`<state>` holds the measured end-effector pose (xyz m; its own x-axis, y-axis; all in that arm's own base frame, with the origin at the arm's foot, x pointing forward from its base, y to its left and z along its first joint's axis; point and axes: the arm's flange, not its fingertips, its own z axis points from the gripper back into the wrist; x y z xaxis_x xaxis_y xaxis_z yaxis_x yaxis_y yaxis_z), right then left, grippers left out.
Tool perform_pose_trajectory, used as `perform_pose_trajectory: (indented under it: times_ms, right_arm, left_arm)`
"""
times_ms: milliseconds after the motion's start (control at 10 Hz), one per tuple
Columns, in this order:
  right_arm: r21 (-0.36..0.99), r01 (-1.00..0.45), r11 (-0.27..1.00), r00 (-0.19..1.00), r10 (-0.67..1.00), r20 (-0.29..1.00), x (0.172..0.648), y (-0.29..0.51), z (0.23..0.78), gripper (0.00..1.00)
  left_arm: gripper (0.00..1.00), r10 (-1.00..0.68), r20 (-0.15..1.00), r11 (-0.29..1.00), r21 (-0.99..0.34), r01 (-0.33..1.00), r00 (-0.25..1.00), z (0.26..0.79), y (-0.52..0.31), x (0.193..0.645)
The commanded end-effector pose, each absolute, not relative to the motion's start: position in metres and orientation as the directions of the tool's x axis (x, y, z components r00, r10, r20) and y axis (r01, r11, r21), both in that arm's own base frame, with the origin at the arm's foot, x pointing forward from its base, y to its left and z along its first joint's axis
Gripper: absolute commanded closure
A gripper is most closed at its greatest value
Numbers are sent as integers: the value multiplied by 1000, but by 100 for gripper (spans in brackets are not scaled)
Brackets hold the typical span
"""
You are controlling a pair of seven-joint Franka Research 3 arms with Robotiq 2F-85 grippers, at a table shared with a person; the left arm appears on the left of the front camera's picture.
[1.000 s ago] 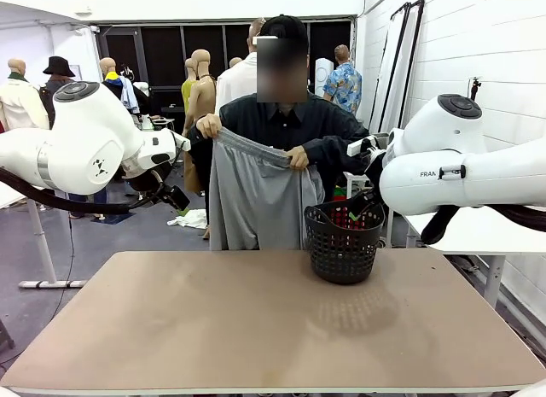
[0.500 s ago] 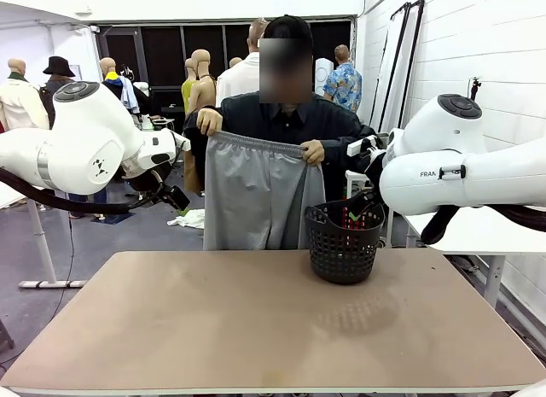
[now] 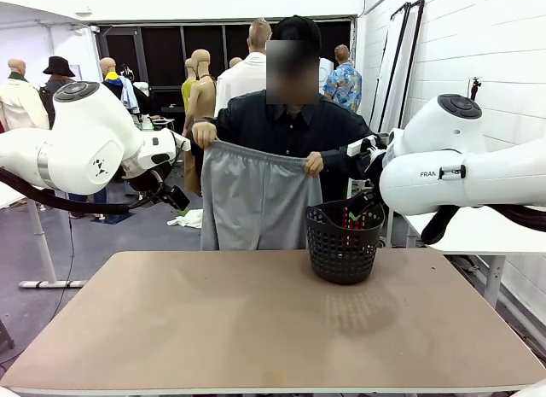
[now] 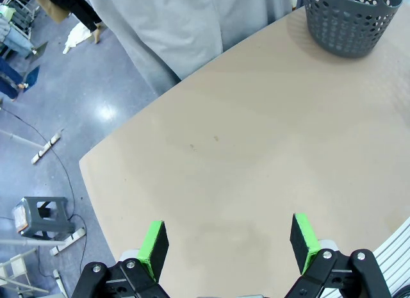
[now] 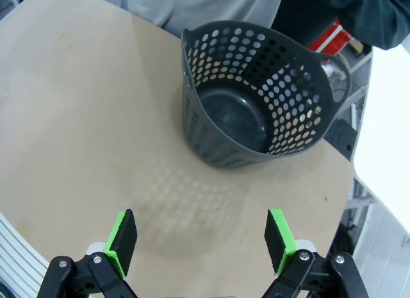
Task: Fold the training pants.
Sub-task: Grab both ends of the Training pants handed by a person.
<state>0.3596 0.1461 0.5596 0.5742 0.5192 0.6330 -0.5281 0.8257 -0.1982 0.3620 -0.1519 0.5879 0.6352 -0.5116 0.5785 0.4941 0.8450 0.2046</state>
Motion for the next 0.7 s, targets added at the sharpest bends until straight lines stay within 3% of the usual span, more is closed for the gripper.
perform_pose_trajectory:
  times_ms: [0, 600]
  right_arm:
    - [-199, -531, 824, 574, 522, 630, 361, 147, 561, 0]
    - [-199, -531, 824, 574, 522, 630, 361, 147, 561, 0]
  left_arm:
    - [0, -518, 579, 841, 211, 498, 629, 588, -152, 362]
    - [0, -518, 579, 841, 211, 498, 629, 588, -152, 362]
